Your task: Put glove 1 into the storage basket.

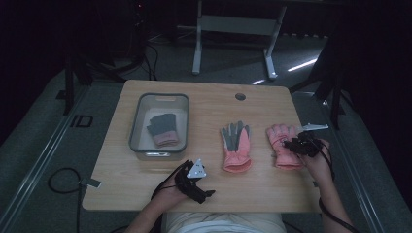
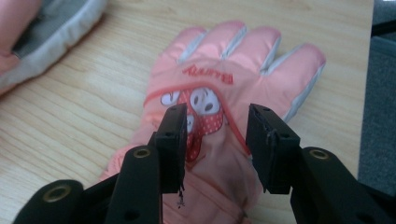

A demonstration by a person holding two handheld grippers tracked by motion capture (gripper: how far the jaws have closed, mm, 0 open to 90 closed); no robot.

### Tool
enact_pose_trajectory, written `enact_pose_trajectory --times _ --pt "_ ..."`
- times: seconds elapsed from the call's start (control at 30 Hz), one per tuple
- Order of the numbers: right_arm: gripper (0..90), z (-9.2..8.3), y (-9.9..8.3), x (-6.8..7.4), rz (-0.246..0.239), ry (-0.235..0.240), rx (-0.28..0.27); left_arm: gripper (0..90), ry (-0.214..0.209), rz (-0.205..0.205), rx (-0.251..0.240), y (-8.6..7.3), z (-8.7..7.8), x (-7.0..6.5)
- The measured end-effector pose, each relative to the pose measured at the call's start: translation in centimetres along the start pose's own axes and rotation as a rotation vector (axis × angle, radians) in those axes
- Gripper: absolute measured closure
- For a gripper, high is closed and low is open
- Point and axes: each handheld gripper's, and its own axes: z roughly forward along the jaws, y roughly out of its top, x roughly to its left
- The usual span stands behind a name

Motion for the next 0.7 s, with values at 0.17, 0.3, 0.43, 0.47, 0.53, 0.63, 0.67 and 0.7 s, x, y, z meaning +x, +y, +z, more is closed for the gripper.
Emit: enact_pose_trajectory --times 0.17,0.3,0.43,0.47,0.53,0.63,0.67,0.7 --pt "57.7 1.0 -0.5 0.3 -0.026 -0.047 0.016 4.0 0.009 0.005 -0.008 0.0 0.0 -0.1" --pt "71.0 1.4 -0.4 0.5 -0.026 -0.050 0.033 4.0 0.006 0.005 -0.009 0.0 0.0 0.0" --pt "81.4 1.5 -0.2 1.0 -0.017 -0.054 0.045 4.0 0.010 0.010 -0.001 0.0 0.0 -0.1" --pt "83.0 1.4 -0.2 1.3 -0.023 -0.067 0.048 4.0 0.013 0.013 0.001 0.0 0.0 -0.1" --pt "85.6 1.2 -0.1 1.5 -0.019 -0.076 0.043 4.0 0.013 0.016 0.000 0.0 0.1 -0.2" --pt "87.1 0.5 0.3 1.3 0.020 -0.065 0.020 4.0 0.010 0.017 -0.002 0.0 0.0 -0.2" --pt "87.2 0.2 0.4 1.2 0.031 -0.064 0.009 4.0 0.009 0.015 -0.003 0.0 0.0 -0.2" --pt "87.2 -0.5 0.6 1.2 0.044 -0.068 -0.008 4.0 0.008 0.014 -0.003 0.0 0.0 -0.2"
